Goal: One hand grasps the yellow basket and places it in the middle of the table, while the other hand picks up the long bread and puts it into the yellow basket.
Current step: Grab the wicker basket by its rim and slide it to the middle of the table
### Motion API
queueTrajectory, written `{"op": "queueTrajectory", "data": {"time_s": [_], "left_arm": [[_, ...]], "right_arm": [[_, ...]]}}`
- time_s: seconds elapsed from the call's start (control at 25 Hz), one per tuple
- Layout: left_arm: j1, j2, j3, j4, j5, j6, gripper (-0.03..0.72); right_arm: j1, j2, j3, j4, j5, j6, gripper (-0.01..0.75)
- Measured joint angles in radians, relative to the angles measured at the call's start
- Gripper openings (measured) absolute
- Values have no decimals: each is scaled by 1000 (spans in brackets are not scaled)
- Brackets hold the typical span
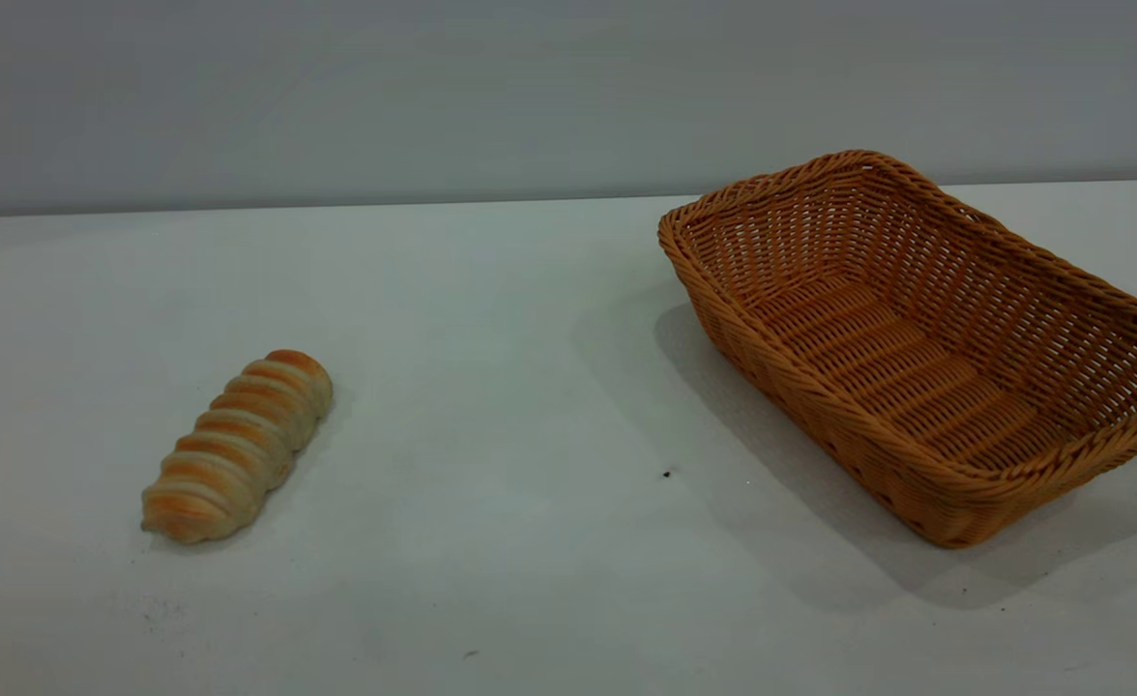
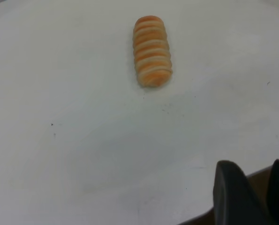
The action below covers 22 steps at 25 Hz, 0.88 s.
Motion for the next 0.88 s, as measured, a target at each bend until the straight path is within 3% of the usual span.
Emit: {"op": "queueTrajectory", "data": {"time_s": [0.6, 0.68, 0.88], "left_arm": [[0, 3, -2, -2, -21, -47, 237], [0, 26, -8, -28, -87, -47, 237], [0, 214, -11, -252, -397, 55, 237]], "right_arm": [[-1, 0, -1, 10, -8, 23, 324], [-3, 7, -10, 19, -38, 43, 324], [-3, 225, -19, 134, -265, 60, 336]]}}
